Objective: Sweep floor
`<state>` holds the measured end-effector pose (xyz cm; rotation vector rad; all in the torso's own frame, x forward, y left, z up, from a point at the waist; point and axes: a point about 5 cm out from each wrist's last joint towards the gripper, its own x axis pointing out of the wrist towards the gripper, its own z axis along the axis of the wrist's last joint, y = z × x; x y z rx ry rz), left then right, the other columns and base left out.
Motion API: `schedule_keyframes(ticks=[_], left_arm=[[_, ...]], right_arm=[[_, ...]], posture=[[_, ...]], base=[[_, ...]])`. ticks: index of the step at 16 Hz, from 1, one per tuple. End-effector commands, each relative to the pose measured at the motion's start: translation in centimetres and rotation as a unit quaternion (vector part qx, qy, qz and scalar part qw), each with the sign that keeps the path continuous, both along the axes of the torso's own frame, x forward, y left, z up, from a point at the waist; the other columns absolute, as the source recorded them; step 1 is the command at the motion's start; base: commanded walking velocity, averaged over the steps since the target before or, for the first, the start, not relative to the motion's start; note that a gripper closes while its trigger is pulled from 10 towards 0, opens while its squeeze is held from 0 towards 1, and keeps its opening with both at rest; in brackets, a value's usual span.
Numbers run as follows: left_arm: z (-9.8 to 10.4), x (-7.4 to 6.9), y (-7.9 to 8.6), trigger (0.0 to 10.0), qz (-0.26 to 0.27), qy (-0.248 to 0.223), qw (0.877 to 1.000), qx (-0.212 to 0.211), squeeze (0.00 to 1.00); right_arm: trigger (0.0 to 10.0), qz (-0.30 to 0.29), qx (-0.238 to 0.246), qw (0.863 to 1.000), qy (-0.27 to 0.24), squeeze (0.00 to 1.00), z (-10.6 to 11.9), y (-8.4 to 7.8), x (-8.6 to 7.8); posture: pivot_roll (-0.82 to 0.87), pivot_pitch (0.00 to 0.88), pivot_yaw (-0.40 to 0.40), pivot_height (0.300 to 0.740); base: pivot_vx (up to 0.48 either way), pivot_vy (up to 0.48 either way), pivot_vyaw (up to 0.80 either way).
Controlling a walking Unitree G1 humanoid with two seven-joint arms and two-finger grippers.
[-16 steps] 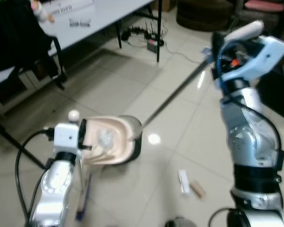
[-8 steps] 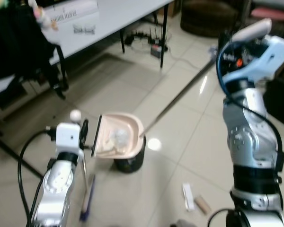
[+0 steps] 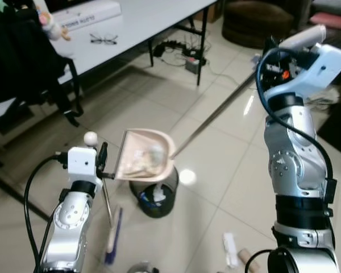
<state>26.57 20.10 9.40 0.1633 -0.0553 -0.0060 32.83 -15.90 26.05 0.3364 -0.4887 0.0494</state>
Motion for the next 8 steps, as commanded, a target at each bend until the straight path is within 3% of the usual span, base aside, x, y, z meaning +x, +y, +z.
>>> schedule_keyframes(ticks=[1,8], left_arm=[[0.3,0.1,-0.1,10.0,-0.002,-0.007,1.000,0.004,0.00],[0.2,-0.1,-0.4,10.0,-0.009,-0.002,1.000,0.002,0.00]], right_arm=[[10.0,-0.013,-0.006,0.999,-0.033,0.00,1.1,-0.4,-0.3],[10.0,-0.019,-0.054,0.997,-0.053,0.00,0.3,0.6,-0.4]], posture=[[0.02,0.051,0.044,0.740],[0.02,0.049,0.044,0.740]], base=[[0.000,0.000,0.00],[0.000,0.000,0.00]])
